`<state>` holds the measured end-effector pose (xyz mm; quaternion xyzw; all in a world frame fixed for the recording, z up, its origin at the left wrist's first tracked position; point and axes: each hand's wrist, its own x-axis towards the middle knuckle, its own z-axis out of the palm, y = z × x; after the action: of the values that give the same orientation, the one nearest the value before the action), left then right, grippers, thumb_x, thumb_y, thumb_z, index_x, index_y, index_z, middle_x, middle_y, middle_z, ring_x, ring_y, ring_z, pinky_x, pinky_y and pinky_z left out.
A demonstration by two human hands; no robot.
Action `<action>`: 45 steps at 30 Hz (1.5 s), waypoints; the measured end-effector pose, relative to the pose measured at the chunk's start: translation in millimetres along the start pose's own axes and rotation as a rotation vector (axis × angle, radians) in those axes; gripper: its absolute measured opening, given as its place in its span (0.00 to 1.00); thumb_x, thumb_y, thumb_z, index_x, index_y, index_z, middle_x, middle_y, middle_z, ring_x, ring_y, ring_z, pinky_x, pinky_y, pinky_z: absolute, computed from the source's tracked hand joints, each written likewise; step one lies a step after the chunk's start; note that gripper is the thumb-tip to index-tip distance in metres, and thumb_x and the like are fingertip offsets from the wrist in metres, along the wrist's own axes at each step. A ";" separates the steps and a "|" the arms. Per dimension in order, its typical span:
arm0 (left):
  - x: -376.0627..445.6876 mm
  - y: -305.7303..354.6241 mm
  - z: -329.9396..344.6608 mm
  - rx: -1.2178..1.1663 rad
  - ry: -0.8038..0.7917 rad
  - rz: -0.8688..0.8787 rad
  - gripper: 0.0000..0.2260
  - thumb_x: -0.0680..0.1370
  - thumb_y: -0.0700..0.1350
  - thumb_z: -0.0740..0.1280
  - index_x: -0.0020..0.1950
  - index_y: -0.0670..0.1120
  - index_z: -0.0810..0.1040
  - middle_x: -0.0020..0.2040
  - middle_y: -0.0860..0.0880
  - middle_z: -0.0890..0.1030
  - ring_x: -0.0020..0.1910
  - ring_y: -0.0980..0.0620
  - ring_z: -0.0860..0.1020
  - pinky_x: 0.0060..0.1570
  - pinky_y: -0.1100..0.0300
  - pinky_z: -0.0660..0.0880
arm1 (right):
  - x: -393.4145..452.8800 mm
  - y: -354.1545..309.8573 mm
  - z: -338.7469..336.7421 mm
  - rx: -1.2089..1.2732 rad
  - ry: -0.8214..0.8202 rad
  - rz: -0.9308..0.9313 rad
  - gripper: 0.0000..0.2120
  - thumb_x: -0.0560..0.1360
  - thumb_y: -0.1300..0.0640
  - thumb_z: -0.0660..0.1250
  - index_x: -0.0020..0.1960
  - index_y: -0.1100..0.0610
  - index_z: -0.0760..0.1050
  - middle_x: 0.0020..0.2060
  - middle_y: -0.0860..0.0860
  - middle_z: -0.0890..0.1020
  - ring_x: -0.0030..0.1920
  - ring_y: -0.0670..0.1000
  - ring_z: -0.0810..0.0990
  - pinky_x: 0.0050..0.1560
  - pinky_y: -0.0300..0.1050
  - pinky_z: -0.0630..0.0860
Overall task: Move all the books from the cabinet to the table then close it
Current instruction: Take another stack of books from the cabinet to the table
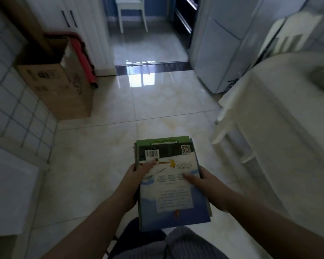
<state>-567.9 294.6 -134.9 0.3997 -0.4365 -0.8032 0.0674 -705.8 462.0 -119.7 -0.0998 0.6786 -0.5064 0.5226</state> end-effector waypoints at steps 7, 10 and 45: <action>38.1 -13.2 119.2 0.105 -0.130 -0.052 0.16 0.74 0.48 0.69 0.57 0.39 0.79 0.47 0.40 0.85 0.42 0.42 0.84 0.35 0.55 0.80 | -30.8 11.1 -111.9 0.154 0.154 -0.034 0.30 0.65 0.50 0.72 0.62 0.60 0.69 0.54 0.57 0.83 0.52 0.57 0.84 0.55 0.59 0.79; 59.4 -14.4 154.1 0.161 -0.167 -0.072 0.14 0.75 0.47 0.69 0.56 0.40 0.78 0.45 0.41 0.85 0.38 0.44 0.84 0.32 0.57 0.79 | -34.1 15.3 -143.5 0.238 0.183 -0.043 0.30 0.66 0.50 0.72 0.63 0.61 0.69 0.55 0.58 0.82 0.53 0.58 0.83 0.56 0.59 0.79; 353.6 48.5 670.2 0.841 -0.915 -0.257 0.10 0.75 0.40 0.68 0.55 0.42 0.78 0.49 0.40 0.84 0.47 0.41 0.83 0.48 0.50 0.78 | 24.2 -81.0 -533.8 0.800 1.082 -0.165 0.13 0.73 0.54 0.70 0.55 0.57 0.74 0.48 0.56 0.85 0.48 0.58 0.84 0.49 0.57 0.81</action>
<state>-1286.8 537.2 -103.8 0.0574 -0.6478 -0.6543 -0.3860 -1180.7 719.2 -101.9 0.3173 0.5950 -0.7355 0.0658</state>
